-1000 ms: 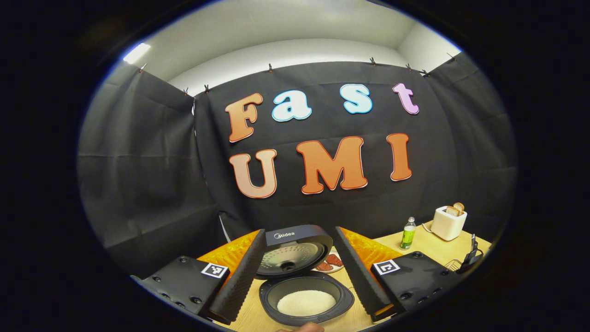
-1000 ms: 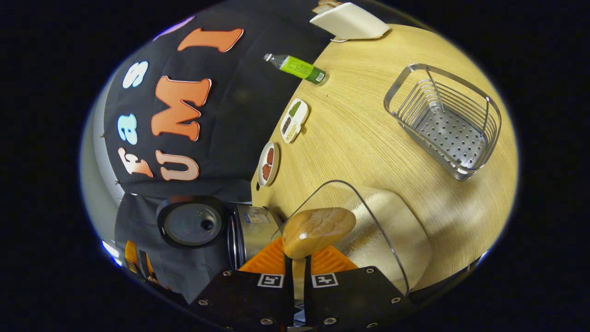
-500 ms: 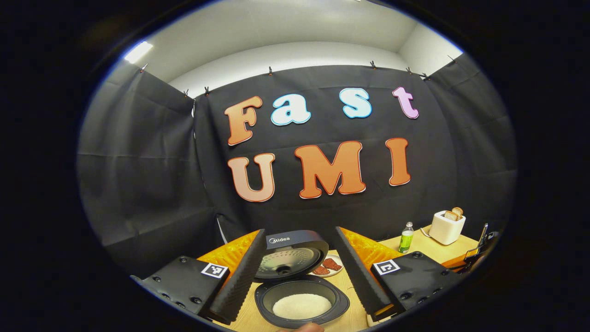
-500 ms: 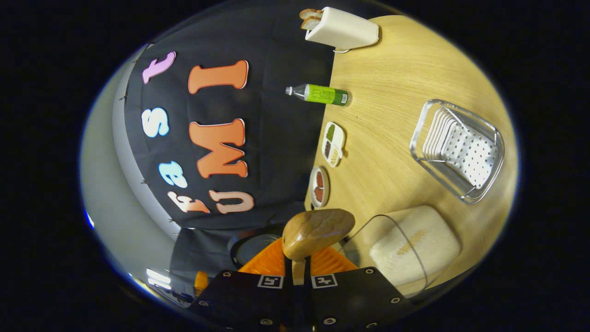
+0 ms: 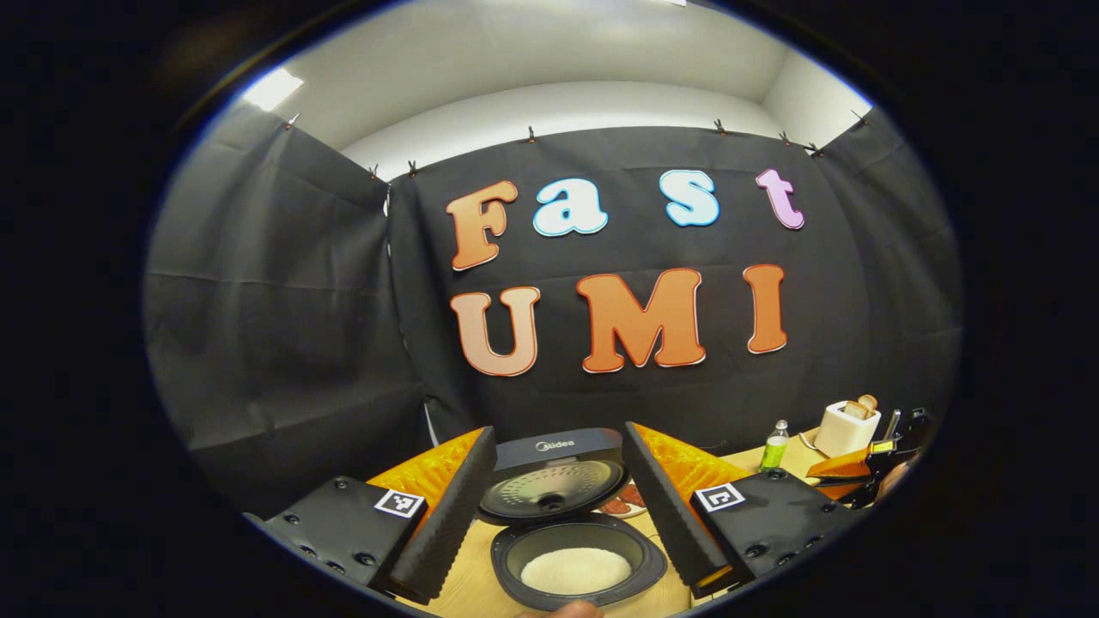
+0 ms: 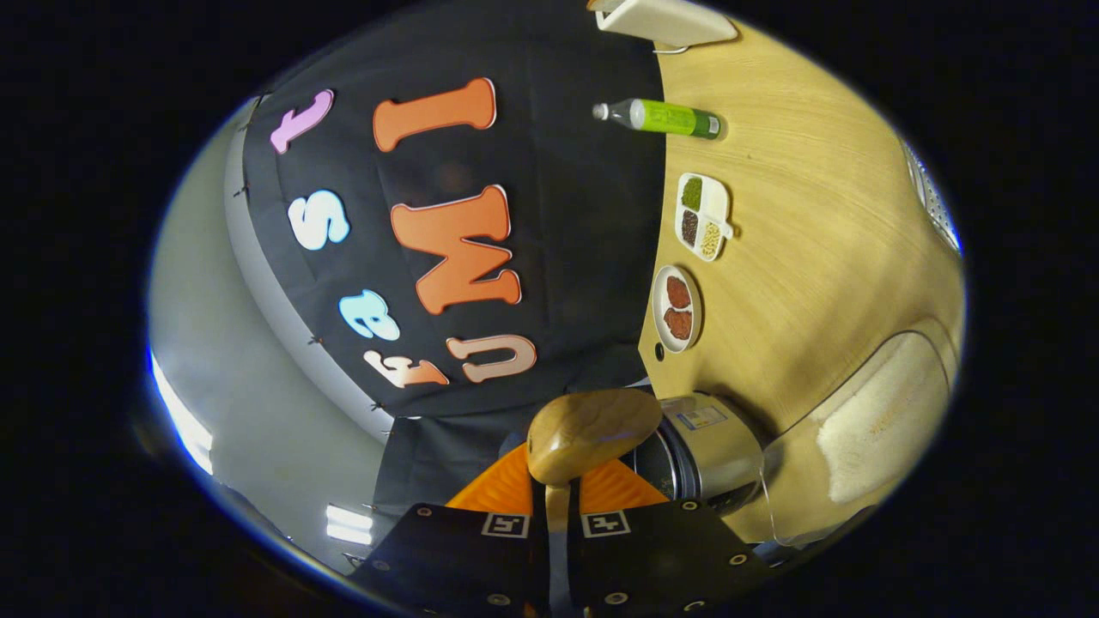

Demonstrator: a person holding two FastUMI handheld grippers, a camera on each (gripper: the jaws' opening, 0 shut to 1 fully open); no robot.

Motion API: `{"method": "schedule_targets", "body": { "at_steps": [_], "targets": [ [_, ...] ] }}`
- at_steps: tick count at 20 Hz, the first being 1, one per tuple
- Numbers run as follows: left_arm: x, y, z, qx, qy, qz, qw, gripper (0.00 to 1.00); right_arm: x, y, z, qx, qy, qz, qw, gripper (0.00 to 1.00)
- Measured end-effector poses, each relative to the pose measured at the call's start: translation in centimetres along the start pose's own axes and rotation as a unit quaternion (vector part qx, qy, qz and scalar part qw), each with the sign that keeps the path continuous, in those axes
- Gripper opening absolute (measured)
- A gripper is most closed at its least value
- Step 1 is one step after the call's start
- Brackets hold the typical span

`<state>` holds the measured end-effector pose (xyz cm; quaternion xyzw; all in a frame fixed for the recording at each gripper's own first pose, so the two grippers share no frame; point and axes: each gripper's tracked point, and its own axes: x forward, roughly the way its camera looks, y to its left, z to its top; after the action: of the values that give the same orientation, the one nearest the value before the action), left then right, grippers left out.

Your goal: Close the left gripper, press the button to open the rice cooker; take a wooden spoon from the chopstick holder with the right hand, scoop a spoonful of rice and pour it into the rice cooker, then put the wooden spoon back into the chopstick holder.

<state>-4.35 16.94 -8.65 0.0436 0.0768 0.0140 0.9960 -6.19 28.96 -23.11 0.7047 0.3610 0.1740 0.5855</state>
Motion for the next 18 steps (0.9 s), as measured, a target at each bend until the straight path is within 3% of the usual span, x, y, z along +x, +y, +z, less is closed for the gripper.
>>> {"method": "schedule_targets", "body": {
  "at_steps": [5,7,9,14,18],
  "targets": [
    [-0.7,4.3,-0.9,0.016,0.003,0.046,0.999,1.00,5.2,1.3,-2.7,-0.067,0.032,-0.034,0.997,0.08],
    [-0.9,5.9,-1.5,0.022,0.008,0.062,0.998,0.91,6.8,1.5,-3.7,-0.103,0.042,-0.051,0.993,0.08],
    [-1.0,7.3,-2.0,0.023,0.012,0.075,0.997,0.91,8.6,1.5,-4.5,-0.153,0.047,-0.075,0.984,0.08],
    [-1.8,10.9,-2.7,0.018,0.016,0.110,0.994,0.91,12.4,3.1,-6.5,-0.305,0.040,-0.111,0.945,0.08],
    [-2.8,13.1,-3.2,0.007,0.020,0.132,0.991,0.91,14.6,3.3,-7.6,-0.410,0.033,-0.134,0.902,0.07]
  ]
}}
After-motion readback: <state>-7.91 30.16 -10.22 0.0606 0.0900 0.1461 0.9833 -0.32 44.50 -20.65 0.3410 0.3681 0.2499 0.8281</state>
